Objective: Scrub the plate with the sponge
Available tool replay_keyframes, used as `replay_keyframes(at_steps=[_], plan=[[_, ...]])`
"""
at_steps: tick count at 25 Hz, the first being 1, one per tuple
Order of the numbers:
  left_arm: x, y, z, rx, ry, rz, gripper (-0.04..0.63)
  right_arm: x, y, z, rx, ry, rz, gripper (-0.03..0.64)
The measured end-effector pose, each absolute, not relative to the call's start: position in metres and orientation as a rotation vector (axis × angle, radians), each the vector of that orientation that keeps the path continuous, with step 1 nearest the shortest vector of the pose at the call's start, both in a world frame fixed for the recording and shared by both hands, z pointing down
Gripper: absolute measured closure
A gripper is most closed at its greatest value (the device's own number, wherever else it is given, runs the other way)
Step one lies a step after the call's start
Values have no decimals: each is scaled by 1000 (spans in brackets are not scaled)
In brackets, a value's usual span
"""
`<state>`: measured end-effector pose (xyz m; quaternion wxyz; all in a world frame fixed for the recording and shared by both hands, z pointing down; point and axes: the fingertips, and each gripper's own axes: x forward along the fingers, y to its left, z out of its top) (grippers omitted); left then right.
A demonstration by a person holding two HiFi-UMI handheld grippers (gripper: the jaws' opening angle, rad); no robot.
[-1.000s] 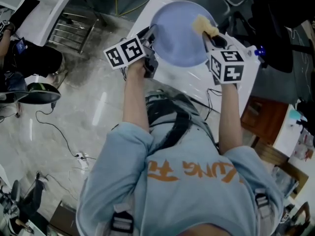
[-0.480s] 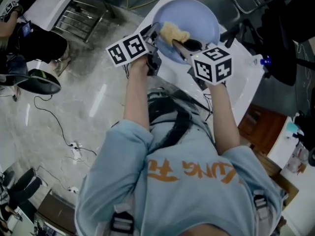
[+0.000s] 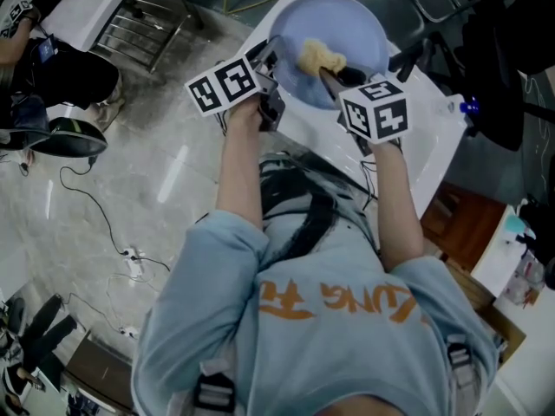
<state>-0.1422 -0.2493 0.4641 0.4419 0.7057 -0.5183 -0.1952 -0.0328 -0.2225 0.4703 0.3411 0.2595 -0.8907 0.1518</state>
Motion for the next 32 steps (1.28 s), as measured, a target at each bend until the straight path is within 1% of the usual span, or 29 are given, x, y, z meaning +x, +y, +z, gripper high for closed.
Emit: replay_keyframes(at_steps=[9,16,19,24,28,32], plan=[[-160,-247,469,1709,-1337,-503,548,30,-262,467,908,-2217,373,565],[-176,-247,470,1683,-1370,-544,548,42,-276,457,986,-2187,339,565],[-177,-245,473,1674,-1381,-539,548,29,-274,450,958,-2258,344,565],[-187,-244,471,1656,-1409,-563,548,-34,-249,427,741,-2482,352,565],[-193,-241,472,1640,-1433,-573,548,-75,-216,437,549,-2519,362,563],[-202,-237,474,1618,-1453,-581,548,-97,-190,453,399,-2497,362,563]])
